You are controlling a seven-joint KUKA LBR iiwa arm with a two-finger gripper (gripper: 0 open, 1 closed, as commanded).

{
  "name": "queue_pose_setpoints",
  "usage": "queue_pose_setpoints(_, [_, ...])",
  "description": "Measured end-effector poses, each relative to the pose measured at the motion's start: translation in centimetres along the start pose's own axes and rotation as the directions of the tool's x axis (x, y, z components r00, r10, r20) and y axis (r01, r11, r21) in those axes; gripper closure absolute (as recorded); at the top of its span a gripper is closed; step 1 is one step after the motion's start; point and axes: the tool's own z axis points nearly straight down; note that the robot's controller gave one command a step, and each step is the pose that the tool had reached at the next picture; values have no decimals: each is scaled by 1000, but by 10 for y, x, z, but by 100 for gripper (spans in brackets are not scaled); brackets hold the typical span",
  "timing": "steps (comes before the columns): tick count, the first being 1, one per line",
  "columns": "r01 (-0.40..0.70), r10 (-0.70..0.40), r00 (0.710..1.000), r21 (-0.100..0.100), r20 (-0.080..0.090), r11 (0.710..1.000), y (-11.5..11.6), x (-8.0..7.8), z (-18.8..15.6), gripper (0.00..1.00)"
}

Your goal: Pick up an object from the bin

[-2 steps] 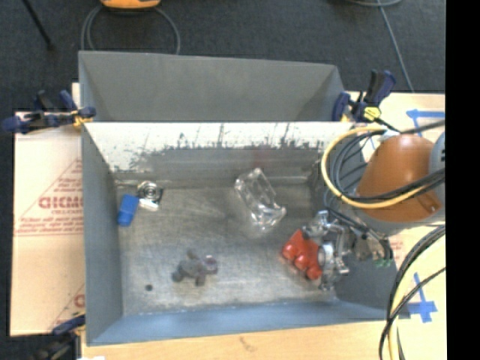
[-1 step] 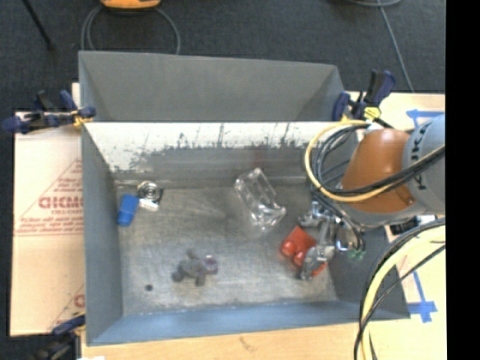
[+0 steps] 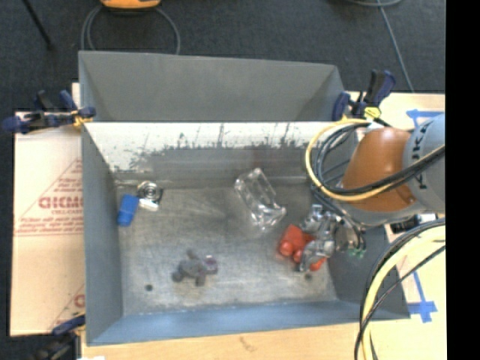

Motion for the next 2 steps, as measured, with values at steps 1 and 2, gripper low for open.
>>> queue_pose_setpoints(1, [136,-136,991,1,1,991,21,12,-149,100])
queue_pose_setpoints(2, [172,-172,985,-2,-13,985,20,57,-130,100])
